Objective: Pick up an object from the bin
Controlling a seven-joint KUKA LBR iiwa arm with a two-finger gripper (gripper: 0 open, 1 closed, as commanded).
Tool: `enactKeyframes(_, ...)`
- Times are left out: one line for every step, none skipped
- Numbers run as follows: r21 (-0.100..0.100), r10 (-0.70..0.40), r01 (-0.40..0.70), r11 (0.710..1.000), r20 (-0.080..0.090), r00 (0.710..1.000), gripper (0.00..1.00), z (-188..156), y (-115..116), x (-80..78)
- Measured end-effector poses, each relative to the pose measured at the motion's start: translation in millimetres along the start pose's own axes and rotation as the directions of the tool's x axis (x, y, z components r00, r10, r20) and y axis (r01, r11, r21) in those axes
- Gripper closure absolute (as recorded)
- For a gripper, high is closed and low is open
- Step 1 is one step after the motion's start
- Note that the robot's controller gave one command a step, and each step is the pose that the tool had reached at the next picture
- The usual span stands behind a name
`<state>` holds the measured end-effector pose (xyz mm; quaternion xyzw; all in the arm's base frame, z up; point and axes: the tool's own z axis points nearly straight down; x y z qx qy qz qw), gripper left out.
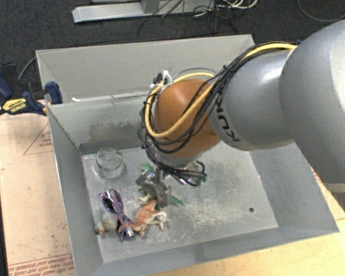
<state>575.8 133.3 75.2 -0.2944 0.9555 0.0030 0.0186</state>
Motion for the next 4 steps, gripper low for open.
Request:
enactKeyframes(0.009, -0.034, 0.034, 0.999, 0.005, 0.999, 1.0, 0.5, 0.7, -10.9)
enactKeyframes(0.009, -0.054, 0.054, 0.999, 0.008, 0.999, 1.0, 0.9, 15.9, -26.7)
enactKeyframes(0.021, -0.237, 0.237, 0.971, 0.021, 0.971, 1.0, -0.6, 30.1, -22.6)
enactKeyframes(0.019, -0.174, 0.174, 0.985, 0.021, 0.985, 1.0, -0.2, 46.7, -19.8)
